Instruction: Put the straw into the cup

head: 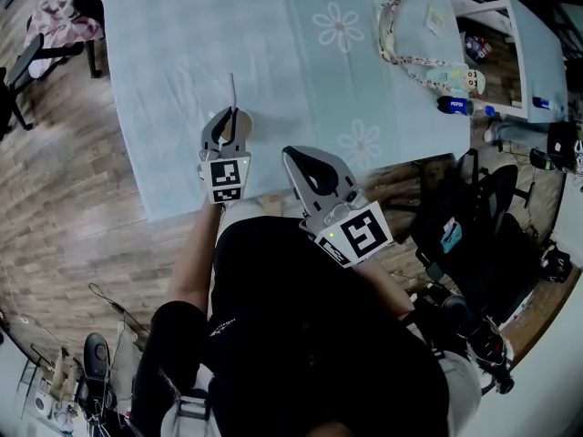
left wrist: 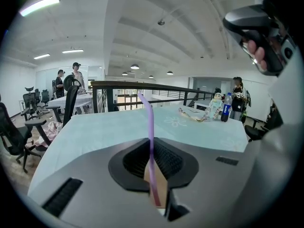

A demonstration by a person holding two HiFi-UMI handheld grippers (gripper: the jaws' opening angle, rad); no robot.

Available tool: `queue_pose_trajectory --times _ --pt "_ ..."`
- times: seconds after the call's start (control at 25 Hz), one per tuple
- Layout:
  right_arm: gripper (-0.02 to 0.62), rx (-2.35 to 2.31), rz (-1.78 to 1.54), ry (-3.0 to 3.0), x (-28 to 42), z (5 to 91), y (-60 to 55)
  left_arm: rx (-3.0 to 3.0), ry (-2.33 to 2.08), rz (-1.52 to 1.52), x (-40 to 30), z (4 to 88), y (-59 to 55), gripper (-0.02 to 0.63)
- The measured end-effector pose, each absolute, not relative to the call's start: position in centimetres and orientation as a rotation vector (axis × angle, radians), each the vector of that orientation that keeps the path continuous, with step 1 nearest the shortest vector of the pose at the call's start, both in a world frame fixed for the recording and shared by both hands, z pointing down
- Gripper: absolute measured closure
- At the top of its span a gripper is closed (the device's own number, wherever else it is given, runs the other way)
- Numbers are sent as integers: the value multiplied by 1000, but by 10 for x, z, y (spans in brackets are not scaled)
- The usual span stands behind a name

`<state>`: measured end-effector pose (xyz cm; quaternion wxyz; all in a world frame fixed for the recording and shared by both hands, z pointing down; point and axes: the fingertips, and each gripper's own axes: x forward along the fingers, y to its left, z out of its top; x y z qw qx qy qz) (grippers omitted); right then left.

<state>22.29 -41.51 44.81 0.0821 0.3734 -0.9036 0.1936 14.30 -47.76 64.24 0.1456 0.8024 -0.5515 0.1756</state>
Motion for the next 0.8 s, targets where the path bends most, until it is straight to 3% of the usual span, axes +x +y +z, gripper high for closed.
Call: queue_pose_trajectory --times 0.28,0.48,0.8 --pt "586 1100 577 -2703 219 448 -415 2317 -1573 511 145 642 -478 575" --pt "586 1088 572 -2711 214 448 -410 2323 -1567 502 143 639 -477 503" --pt "586 1078 528 -2750 194 435 -402 2319 -1601 463 121 621 -466 491"
